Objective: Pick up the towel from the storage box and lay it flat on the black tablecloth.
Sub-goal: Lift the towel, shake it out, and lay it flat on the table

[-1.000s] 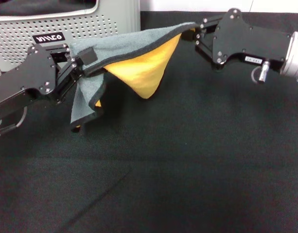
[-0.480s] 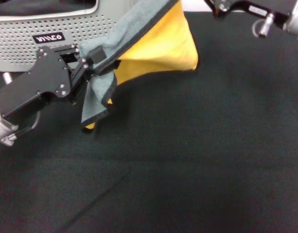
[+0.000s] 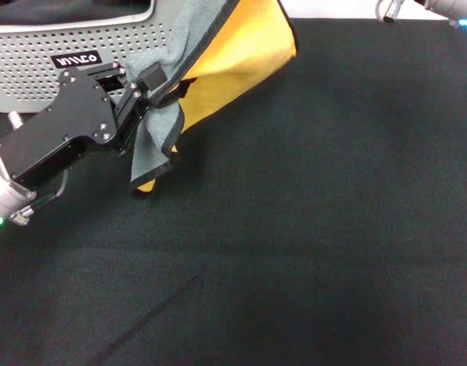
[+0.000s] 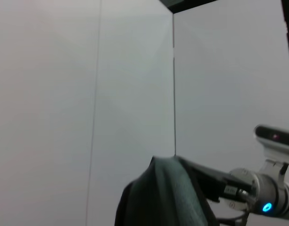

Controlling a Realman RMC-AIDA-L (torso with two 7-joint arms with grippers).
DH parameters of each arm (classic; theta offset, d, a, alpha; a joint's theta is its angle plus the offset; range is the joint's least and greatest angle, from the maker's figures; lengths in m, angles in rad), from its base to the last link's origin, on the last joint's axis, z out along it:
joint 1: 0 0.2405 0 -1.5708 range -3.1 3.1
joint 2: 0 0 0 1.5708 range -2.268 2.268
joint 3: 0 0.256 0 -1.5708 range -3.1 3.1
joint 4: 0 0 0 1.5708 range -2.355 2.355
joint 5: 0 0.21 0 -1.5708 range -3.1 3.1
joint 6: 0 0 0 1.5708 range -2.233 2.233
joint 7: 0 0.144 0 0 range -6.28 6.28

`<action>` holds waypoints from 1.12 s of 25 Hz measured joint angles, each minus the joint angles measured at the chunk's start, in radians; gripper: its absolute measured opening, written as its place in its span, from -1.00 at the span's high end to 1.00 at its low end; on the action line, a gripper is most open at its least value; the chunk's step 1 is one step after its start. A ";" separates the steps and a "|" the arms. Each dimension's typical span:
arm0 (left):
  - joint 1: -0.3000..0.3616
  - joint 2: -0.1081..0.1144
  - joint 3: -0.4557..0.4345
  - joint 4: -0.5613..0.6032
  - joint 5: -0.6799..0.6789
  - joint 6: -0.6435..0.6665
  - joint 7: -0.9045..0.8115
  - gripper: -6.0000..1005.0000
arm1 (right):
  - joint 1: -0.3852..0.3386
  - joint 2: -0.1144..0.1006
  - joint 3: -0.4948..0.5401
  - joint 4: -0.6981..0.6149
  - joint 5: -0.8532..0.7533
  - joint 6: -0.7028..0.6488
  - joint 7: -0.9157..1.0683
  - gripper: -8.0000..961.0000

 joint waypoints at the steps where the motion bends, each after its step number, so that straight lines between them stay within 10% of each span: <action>1: -0.002 0.000 0.000 0.003 0.000 -0.009 -0.002 0.88 | 0.002 0.000 0.000 0.000 0.002 -0.002 -0.006 0.97; 8: -0.011 0.000 0.000 0.003 -0.015 -0.056 -0.036 0.88 | 0.015 0.001 0.001 0.000 0.004 -0.010 -0.022 0.97; 28: -0.030 0.011 0.000 -0.003 -0.062 -0.123 -0.132 -0.17 | 0.081 0.002 -0.006 -0.001 0.035 -0.099 -0.092 0.96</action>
